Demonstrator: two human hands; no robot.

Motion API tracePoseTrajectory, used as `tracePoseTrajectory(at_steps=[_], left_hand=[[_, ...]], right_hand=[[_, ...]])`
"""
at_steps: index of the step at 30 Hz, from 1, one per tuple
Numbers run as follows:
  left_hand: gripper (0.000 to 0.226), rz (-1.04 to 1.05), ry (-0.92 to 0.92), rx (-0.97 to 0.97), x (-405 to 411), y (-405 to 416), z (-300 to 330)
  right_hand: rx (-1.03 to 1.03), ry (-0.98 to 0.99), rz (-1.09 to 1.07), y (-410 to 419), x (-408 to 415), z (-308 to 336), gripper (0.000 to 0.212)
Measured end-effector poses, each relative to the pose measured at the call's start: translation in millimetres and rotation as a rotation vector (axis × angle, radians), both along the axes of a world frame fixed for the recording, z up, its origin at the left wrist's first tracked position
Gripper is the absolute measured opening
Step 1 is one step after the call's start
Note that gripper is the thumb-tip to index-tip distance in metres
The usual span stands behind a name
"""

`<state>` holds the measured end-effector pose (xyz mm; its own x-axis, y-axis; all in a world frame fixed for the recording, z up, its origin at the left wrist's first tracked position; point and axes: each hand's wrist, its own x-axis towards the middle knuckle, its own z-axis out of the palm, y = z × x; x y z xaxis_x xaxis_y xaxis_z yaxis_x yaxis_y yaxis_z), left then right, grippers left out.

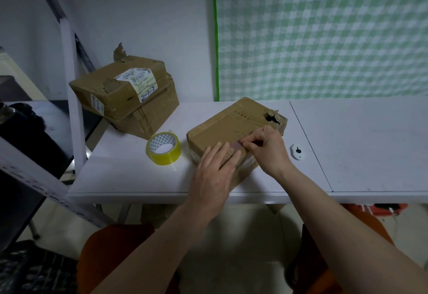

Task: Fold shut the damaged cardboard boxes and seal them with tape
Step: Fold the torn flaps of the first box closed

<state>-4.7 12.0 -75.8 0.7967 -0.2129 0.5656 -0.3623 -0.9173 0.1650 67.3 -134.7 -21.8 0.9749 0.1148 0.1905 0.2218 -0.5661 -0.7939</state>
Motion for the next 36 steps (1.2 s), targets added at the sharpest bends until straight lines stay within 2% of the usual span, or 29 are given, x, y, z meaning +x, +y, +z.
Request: tracePoseTrajectory(at_steps=[4, 10, 13, 16, 23, 30, 36], left_hand=[[0.044, 0.007, 0.043, -0.058, -7, 6, 1], [0.047, -0.049, 0.071, 0.111, -9, 21, -2], [0.052, -0.065, 0.102, 0.107, -10, 26, -1], [0.056, -0.067, 0.117, 0.067, -11, 26, -1], [0.059, -0.117, 0.141, -0.012, -14, 23, -1], [0.062, -0.139, 0.155, 0.0, -12, 28, 1], [0.068, -0.131, 0.147, 0.01, -11, 29, 0]], right_hand=[[-0.064, -0.128, 0.082, 1, -8, -6, 0.019], [-0.158, -0.342, 0.173, 2, -27, -21, 0.022], [-0.212, -0.395, 0.2, 0, -26, -25, 0.024], [-0.228, -0.401, 0.257, -4, -26, -25, 0.034], [-0.287, -0.434, 0.313, -5, -26, -20, 0.036], [-0.261, -0.399, 0.312, -4, -25, -23, 0.037], [-0.331, -0.392, 0.341, -4, -24, -24, 0.041]])
